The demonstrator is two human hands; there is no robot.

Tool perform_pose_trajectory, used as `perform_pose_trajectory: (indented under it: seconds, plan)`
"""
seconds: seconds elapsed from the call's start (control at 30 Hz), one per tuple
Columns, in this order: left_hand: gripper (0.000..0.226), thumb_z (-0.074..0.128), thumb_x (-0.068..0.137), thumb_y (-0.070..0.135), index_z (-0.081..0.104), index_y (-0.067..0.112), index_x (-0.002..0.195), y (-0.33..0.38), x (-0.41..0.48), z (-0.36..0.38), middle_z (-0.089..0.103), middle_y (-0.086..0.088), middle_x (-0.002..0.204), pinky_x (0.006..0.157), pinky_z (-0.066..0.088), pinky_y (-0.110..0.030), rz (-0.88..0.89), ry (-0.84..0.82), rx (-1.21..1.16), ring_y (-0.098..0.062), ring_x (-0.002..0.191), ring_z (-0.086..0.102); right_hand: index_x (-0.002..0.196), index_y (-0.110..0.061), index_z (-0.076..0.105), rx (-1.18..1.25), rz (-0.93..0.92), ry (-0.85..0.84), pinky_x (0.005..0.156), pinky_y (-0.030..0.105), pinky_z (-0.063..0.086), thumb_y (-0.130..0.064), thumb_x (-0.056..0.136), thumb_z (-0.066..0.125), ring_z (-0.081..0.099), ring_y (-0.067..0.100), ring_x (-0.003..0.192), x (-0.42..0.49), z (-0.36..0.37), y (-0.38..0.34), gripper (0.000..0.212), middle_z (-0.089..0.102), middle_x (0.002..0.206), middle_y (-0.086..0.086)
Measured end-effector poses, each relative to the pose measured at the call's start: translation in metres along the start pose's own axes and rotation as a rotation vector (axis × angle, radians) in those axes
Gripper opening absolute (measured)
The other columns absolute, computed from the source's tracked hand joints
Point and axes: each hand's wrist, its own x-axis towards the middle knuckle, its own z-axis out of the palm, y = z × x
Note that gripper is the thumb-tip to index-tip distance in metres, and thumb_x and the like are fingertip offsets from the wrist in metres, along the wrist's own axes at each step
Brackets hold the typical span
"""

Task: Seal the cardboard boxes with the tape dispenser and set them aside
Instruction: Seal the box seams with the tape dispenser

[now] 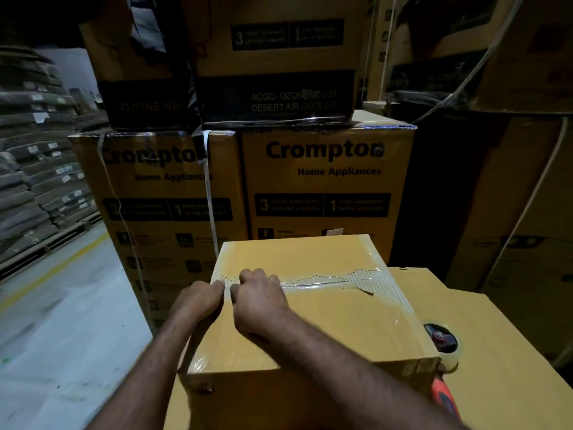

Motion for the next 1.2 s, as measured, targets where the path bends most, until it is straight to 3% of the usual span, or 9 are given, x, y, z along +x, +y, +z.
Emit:
perform_pose_trajectory:
  seconds: [0.23, 0.3, 0.43, 0.53, 0.63, 0.73, 0.87, 1.1, 1.2]
  plan:
    - [0.033, 0.040, 0.105, 0.033, 0.063, 0.009, 0.109, 0.021, 0.015, -0.006, 0.064, -0.003, 0.092, 0.063, 0.042, -0.029, 0.166, -0.113, 0.011, -0.019, 0.084, 0.063, 0.132, -0.044, 0.052, 0.100, 0.286, -0.031, 0.108, 0.056, 0.029, -0.050, 0.098, 0.041, 0.040, 0.020, 0.125, -0.041, -0.011, 0.119, 0.037, 0.048, 0.133, -0.003]
    - [0.019, 0.041, 0.104, 0.029, 0.053, 0.015, 0.106, 0.034, 0.021, -0.007, 0.060, -0.001, 0.093, 0.066, 0.045, -0.031, 0.212, -0.046, 0.043, -0.017, 0.084, 0.060, 0.138, -0.044, 0.044, 0.067, 0.379, -0.040, 0.111, 0.058, 0.023, -0.055, 0.100, 0.033, 0.034, 0.020, 0.134, -0.064, -0.013, 0.150, 0.042, 0.041, 0.144, -0.004]
    - [0.036, 0.044, 0.101, 0.042, 0.053, 0.015, 0.123, 0.046, 0.061, -0.005, 0.066, -0.010, 0.108, 0.069, 0.055, -0.037, 0.251, -0.106, -0.035, -0.024, 0.092, 0.068, 0.153, -0.042, 0.022, 0.057, 0.391, -0.087, 0.119, 0.060, 0.008, -0.061, 0.101, 0.024, 0.007, 0.017, 0.152, -0.103, -0.013, 0.167, 0.055, 0.014, 0.165, -0.006]
    - [0.039, 0.045, 0.102, 0.048, 0.052, 0.019, 0.127, 0.048, 0.089, 0.003, 0.066, -0.015, 0.115, 0.077, 0.061, -0.046, 0.253, -0.244, -0.202, -0.033, 0.098, 0.070, 0.156, -0.043, 0.012, 0.082, 0.586, -0.098, 0.116, 0.061, 0.022, -0.072, 0.095, 0.021, 0.005, 0.022, 0.153, -0.122, -0.013, 0.174, 0.068, 0.001, 0.167, -0.008]
    - [0.034, 0.041, 0.107, 0.039, 0.051, 0.016, 0.131, 0.051, 0.087, 0.011, 0.061, -0.018, 0.124, 0.096, 0.054, -0.053, 0.286, -0.286, -0.299, -0.034, 0.107, 0.064, 0.155, -0.046, 0.013, 0.159, 0.662, -0.109, 0.106, 0.053, 0.041, -0.078, 0.090, 0.027, 0.024, 0.033, 0.146, -0.127, -0.015, 0.177, 0.073, -0.001, 0.167, -0.011]
    - [0.045, 0.037, 0.108, 0.044, 0.049, 0.013, 0.138, 0.051, 0.082, 0.013, 0.059, -0.017, 0.124, 0.081, 0.054, -0.044, 0.222, -0.140, -0.206, -0.031, 0.103, 0.063, 0.154, -0.044, 0.020, 0.184, 0.692, -0.088, 0.096, 0.044, 0.049, -0.077, 0.089, 0.038, 0.043, 0.035, 0.136, -0.120, -0.018, 0.179, 0.075, 0.002, 0.167, 0.001]
    - [0.057, 0.035, 0.105, 0.055, 0.058, 0.010, 0.132, 0.066, 0.055, 0.008, 0.064, -0.011, 0.114, 0.063, 0.041, -0.034, 0.149, 0.089, 0.462, -0.023, 0.091, 0.060, 0.155, -0.042, 0.017, 0.272, 0.795, -0.086, 0.087, 0.038, 0.051, -0.075, 0.089, 0.043, 0.055, 0.030, 0.123, -0.121, -0.025, 0.190, 0.078, 0.043, 0.152, 0.006]
    - [0.054, 0.046, 0.101, 0.056, 0.053, 0.014, 0.134, 0.069, 0.069, -0.001, 0.060, -0.011, 0.127, 0.084, 0.050, -0.037, 0.372, -0.029, 0.545, -0.024, 0.106, 0.058, 0.148, -0.030, 0.031, 0.323, 0.737, -0.163, 0.086, 0.040, 0.056, -0.064, 0.091, 0.049, 0.064, 0.026, 0.109, -0.129, -0.042, 0.150, 0.070, 0.061, 0.133, 0.007]
    - [0.062, 0.032, 0.103, 0.060, 0.031, 0.026, 0.155, 0.053, 0.081, -0.005, 0.030, -0.013, 0.161, 0.114, 0.030, -0.062, 0.344, -0.014, 0.559, -0.037, 0.142, 0.037, 0.117, -0.020, 0.047, 0.503, 0.553, -0.366, 0.073, 0.041, 0.059, -0.062, 0.084, 0.058, 0.070, 0.023, 0.084, -0.143, -0.056, 0.102, 0.055, 0.067, 0.106, 0.007]
